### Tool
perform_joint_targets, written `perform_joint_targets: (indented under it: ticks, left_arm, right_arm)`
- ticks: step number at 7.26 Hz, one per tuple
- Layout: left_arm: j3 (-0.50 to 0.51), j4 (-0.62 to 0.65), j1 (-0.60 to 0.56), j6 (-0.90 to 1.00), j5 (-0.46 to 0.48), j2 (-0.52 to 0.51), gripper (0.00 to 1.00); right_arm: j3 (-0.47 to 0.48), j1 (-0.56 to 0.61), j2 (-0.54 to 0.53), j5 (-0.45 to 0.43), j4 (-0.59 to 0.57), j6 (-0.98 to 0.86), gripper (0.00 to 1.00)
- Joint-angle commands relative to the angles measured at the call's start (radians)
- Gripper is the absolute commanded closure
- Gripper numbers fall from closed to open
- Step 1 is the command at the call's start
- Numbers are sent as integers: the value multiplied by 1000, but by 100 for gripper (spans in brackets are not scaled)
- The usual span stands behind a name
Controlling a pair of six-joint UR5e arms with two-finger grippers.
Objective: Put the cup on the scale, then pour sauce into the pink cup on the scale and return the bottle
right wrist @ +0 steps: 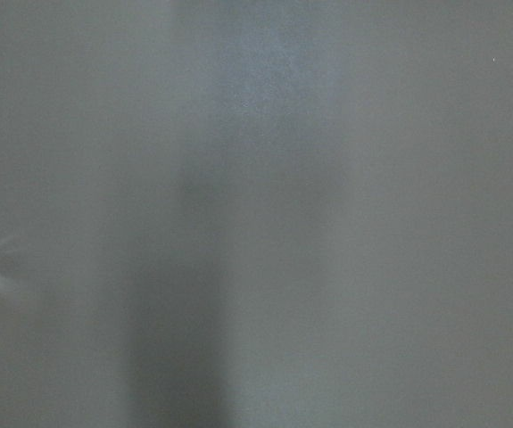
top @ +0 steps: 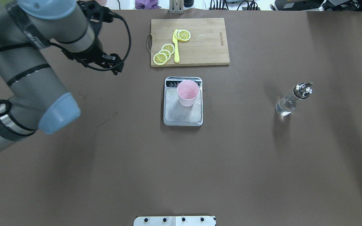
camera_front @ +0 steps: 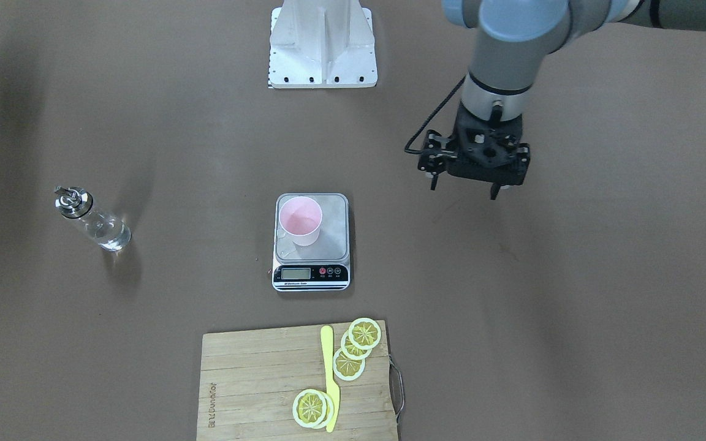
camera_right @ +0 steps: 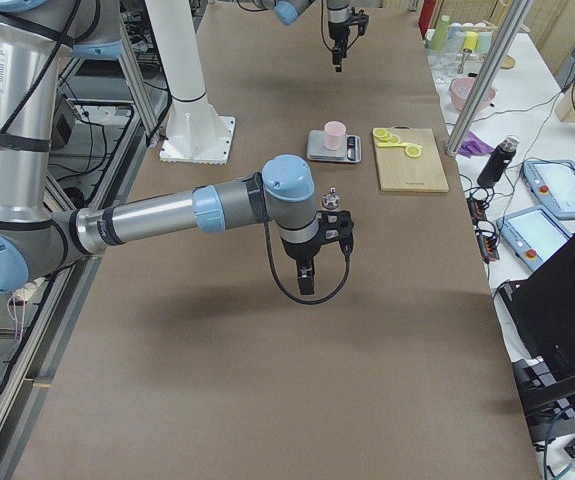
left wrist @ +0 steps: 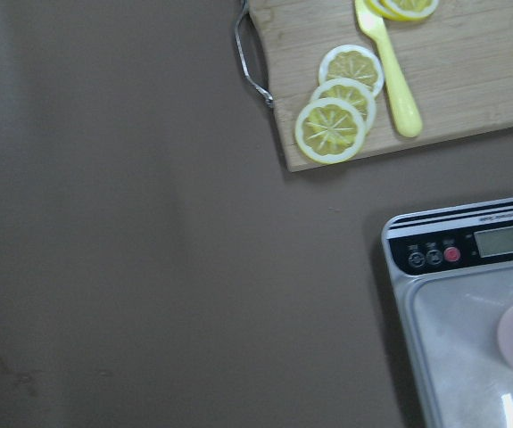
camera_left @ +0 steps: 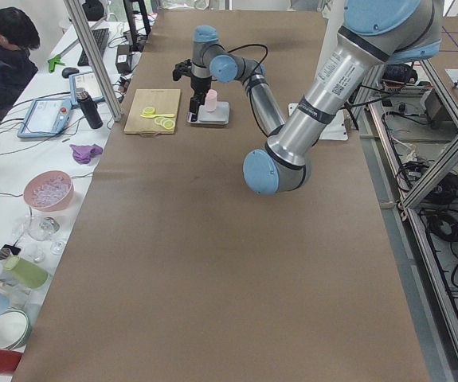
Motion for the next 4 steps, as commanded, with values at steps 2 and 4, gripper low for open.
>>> perform_joint_targets:
  ticks: [2, 4]
  left_arm:
    - [30, 6, -335, 533, -204, 244, 2]
    - [209, -11, -521, 799, -266, 331, 2]
  right_arm:
    - [0, -2, -2, 2, 0, 0, 0]
    - [0, -2, -4, 2, 0, 2, 0]
